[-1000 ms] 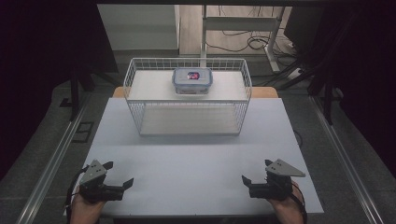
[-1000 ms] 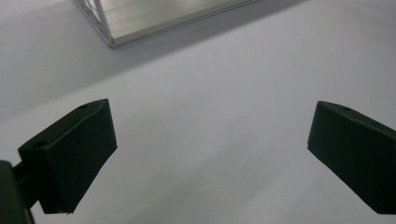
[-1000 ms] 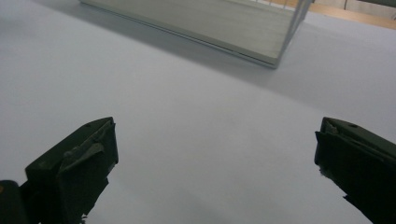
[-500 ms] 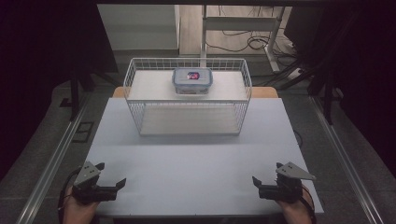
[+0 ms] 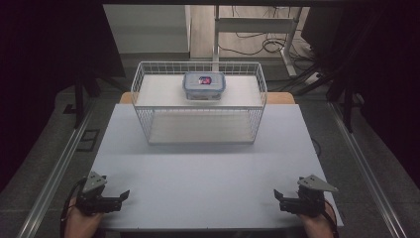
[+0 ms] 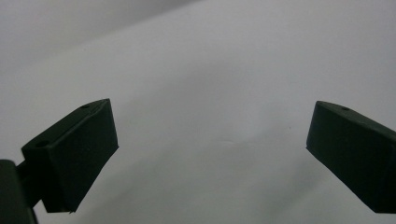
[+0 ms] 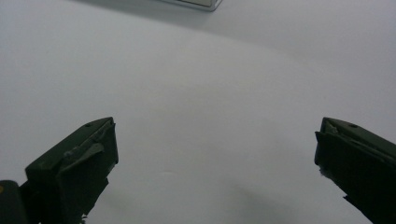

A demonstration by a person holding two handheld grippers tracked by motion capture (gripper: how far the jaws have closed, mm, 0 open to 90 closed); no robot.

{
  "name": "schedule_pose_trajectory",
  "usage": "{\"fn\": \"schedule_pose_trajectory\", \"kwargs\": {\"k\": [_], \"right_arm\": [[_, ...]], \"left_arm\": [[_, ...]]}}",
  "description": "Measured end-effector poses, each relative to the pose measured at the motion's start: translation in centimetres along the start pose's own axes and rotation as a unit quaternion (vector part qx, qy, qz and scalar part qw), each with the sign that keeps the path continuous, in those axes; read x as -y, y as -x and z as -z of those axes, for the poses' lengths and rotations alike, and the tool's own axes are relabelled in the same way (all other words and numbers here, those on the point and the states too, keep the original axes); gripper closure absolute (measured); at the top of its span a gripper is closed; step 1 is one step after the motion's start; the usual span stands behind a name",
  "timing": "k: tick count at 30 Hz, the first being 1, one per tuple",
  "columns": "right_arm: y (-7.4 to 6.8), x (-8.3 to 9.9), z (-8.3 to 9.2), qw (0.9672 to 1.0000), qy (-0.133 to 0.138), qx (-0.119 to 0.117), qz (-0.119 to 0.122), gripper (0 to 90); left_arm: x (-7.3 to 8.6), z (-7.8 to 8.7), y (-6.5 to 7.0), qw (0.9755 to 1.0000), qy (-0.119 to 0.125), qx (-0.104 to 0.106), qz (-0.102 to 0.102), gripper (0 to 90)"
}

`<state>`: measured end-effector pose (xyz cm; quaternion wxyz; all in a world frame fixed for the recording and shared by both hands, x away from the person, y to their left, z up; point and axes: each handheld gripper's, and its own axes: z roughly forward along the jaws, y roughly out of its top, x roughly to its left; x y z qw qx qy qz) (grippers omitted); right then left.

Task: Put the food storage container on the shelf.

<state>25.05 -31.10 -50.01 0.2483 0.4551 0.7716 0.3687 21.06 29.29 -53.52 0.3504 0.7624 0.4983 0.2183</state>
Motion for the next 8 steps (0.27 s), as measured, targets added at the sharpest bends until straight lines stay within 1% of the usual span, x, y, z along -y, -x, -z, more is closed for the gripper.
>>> {"fn": "schedule_pose_trajectory", "kwargs": {"k": [4, 6, 8], "right_arm": [[0.14, 0.02, -0.04, 1.0000, -0.003, -0.004, -0.007, 0.0], [0.15, 0.02, -0.09, 1.0000, -0.004, -0.004, -0.007, 0.0], [0.13, 0.00, -0.15, 0.9999, -0.007, -0.003, -0.007, 0.0]], "left_arm": [[0.03, -0.16, -0.30, 0.9998, -0.007, 0.004, 0.015, 1.9], [0.01, -0.19, -0.32, 0.9998, -0.007, 0.006, 0.018, 2.0], [-0.01, -0.22, -0.27, 0.9998, -0.009, 0.005, 0.014, 1.9]]}}
